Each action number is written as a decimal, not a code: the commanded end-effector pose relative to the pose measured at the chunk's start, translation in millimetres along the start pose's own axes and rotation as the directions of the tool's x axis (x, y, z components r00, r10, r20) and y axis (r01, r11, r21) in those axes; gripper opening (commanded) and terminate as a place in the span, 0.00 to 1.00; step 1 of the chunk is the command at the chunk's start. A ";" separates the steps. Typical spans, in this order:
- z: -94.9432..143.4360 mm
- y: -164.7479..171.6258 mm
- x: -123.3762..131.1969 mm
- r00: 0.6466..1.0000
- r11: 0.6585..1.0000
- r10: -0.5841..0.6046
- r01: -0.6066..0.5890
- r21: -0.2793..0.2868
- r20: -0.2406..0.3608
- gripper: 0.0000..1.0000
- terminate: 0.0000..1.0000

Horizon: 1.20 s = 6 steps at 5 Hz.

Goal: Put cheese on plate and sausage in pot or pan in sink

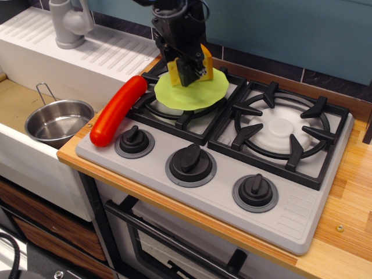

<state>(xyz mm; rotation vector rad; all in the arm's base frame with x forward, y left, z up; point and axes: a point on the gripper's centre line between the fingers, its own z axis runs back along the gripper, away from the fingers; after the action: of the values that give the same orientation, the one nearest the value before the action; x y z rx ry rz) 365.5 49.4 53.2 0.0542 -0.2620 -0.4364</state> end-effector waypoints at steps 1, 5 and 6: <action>41.7 -12.3 14.6 0.999 0.999 0.037 -0.037 0.023 -0.011 1.00 0.00; 92.1 -50.7 -16.8 0.995 0.997 0.079 -0.079 -0.001 -0.059 1.00 0.00; 92.1 -50.7 -16.8 0.995 0.997 0.079 -0.079 -0.001 -0.059 1.00 0.00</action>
<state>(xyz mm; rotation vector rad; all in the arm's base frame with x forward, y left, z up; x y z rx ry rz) 295.0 12.8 109.0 0.0353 -0.1296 -0.3526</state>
